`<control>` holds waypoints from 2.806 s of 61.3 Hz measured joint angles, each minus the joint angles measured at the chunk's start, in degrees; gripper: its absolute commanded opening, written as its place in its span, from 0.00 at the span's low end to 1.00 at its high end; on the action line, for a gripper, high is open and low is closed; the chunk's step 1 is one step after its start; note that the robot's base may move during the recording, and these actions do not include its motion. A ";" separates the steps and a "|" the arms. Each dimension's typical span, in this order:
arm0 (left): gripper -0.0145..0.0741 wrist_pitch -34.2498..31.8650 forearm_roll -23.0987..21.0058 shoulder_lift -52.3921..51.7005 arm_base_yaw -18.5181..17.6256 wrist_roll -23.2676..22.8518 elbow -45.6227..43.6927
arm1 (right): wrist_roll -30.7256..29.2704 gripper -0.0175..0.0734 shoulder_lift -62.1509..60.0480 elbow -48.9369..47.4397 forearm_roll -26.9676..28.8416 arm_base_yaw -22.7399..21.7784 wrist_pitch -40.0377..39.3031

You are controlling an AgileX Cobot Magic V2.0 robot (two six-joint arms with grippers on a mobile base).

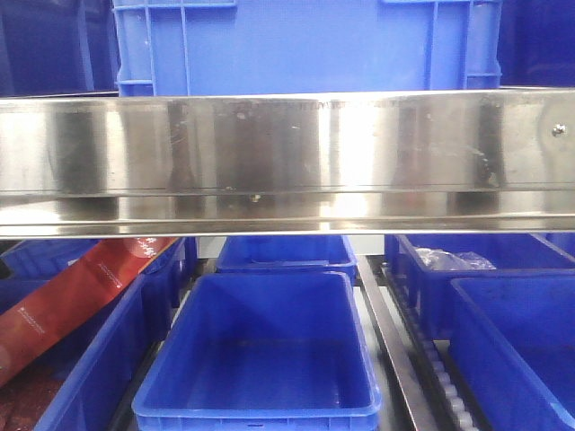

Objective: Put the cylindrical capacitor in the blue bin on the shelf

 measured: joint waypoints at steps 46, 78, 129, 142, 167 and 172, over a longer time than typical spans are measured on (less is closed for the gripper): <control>0.58 3.01 -0.11 25.63 -7.55 0.11 -18.77 | -0.10 0.44 21.74 -7.60 -0.21 2.65 -13.10; 0.15 4.37 -0.11 23.44 -7.55 0.11 -18.82 | -0.10 0.42 18.42 -7.70 -0.21 2.65 -7.80; 0.04 -9.23 -1.58 8.38 -7.55 0.23 -0.02 | -0.10 0.01 -0.16 12.53 -0.21 2.65 -12.02; 0.04 -16.88 -1.68 -2.27 -7.55 0.23 16.90 | -0.10 0.01 -10.13 24.40 -0.21 2.65 -15.23; 0.04 -19.11 -1.68 -25.35 -7.55 0.23 37.79 | -0.10 0.01 -30.75 38.27 -0.21 2.65 -13.85; 0.04 -19.11 -1.68 -28.46 -7.55 0.23 38.50 | -0.10 0.01 -33.15 38.37 -0.21 2.65 -13.33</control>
